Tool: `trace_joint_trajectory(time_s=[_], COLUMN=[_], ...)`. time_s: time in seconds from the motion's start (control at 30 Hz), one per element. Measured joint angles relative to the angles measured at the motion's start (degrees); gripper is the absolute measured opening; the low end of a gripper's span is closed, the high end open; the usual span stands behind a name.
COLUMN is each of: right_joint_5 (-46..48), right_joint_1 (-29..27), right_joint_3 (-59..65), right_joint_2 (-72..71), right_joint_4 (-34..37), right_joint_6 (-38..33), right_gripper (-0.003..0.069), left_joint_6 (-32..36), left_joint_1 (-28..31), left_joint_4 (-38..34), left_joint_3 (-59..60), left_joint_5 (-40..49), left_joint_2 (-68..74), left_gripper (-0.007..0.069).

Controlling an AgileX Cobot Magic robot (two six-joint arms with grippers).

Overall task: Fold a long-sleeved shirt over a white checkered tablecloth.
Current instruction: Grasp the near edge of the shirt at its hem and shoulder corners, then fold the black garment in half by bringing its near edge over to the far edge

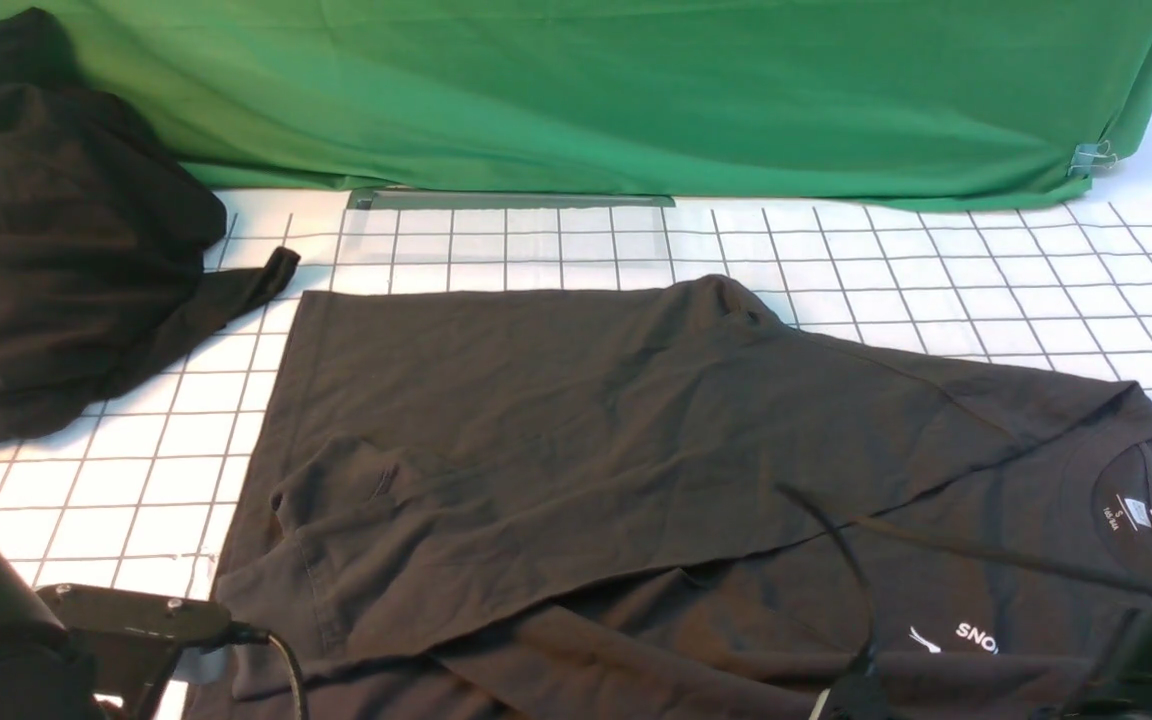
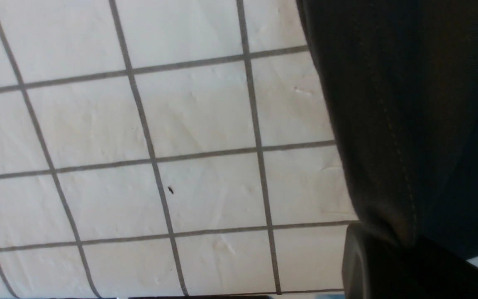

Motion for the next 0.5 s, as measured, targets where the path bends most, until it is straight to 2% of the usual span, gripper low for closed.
trace_joint_trajectory(time_s=[0.03, 0.1, 0.13, 0.17, 0.2, 0.23, 0.27, 0.33, 0.5], right_joint_5=[0.2, 0.5, 0.5, 0.7, 1.1, 1.8, 2.3, 5.0, 13.1], right_joint_1=[0.0, 0.0, 0.0, 0.0, 0.0, 0.0, 0.0, 0.0, 0.0], right_joint_3=[-0.2, -0.7, -0.7, -0.9, -0.9, -0.9, -0.9, -0.7, 0.0], right_joint_2=[0.6, 1.5, 1.5, 1.7, 1.7, 1.6, 1.3, 0.0, -8.2], right_joint_4=[-0.3, -1.4, -1.4, -2.8, -3.2, -3.5, -3.5, -2.1, -0.4], right_joint_6=[0.2, 0.5, 0.6, 0.7, 0.8, 1.0, 1.2, 2.1, 4.4], right_gripper=[0.0483, 0.0389, 0.0375, 0.0256, 0.0182, 0.0113, 0.0078, 0.0046, 0.0041], left_joint_6=[0.0, 0.0, 0.0, 0.0, 0.1, 0.4, 0.7, 1.4, 2.0], left_joint_1=[0.0, 0.0, 0.0, 0.0, 0.0, 0.0, 0.0, 0.0, 0.0], left_joint_4=[-0.1, -0.1, -0.1, -0.6, -1.1, -1.6, -2.3, -3.5, -5.8], left_joint_3=[0.0, 0.0, 0.0, 0.0, 0.0, 0.0, 0.0, 0.0, -0.1], left_joint_5=[0.0, 0.0, 0.0, 0.4, 1.2, 2.2, 3.6, 5.7, 7.2], left_joint_2=[0.0, 0.0, 0.0, 0.0, -0.2, -0.5, -1.0, -2.5, -9.9], left_gripper=[0.0020, 0.0020, 0.0020, 0.0020, 0.0020, 0.0020, 0.0020, 0.0020, 0.0020])
